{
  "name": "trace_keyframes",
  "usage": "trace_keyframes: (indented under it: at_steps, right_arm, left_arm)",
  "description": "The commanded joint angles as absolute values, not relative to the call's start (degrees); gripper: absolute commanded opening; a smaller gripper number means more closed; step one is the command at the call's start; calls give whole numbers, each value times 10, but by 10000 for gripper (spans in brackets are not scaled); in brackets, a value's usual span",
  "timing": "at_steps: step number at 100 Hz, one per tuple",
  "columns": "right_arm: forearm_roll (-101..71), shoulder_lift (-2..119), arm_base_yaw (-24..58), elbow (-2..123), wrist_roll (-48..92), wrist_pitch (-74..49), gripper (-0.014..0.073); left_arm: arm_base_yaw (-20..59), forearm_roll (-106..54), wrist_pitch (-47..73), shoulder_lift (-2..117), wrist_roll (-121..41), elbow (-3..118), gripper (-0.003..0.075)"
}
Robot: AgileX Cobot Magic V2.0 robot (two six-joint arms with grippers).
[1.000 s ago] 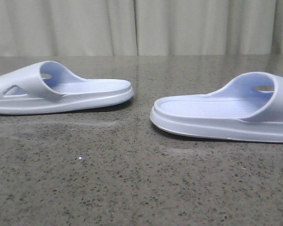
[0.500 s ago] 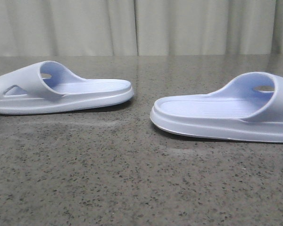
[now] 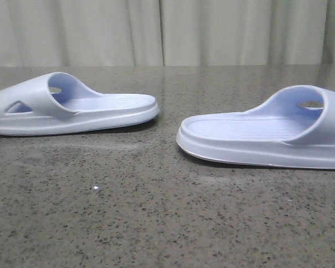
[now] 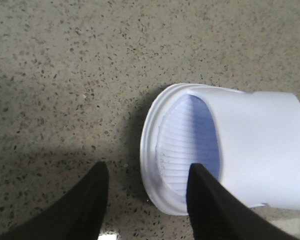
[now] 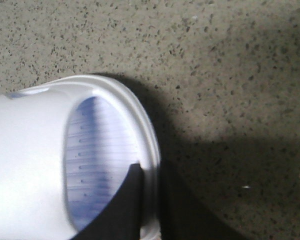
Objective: Insert blue slippers together front up
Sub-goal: 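Close both grippers on the heel rims of the slippers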
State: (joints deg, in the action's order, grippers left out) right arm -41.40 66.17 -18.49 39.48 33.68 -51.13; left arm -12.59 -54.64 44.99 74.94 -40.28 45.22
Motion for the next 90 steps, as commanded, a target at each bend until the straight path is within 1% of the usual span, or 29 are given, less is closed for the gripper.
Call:
trace_keyframes:
  at_steps: [1,37,77,90]
  right_arm:
    - [-437,656,-187,413,344,-509,-107]
    - [-437,656,-187,413,344,-508,-107]
    - [-437,656,-187,413,349,-504,-107]
    - [-437,656,-187,413,349,-503,-107]
  left_arm:
    - [-153,-631,496,756,-466,469,317]
    - [-161,-696,548,812,-543,469,317]
    - [-148,-721,540,835,-572,470,316]
    - [-148,-722,540,835,-573,470,298]
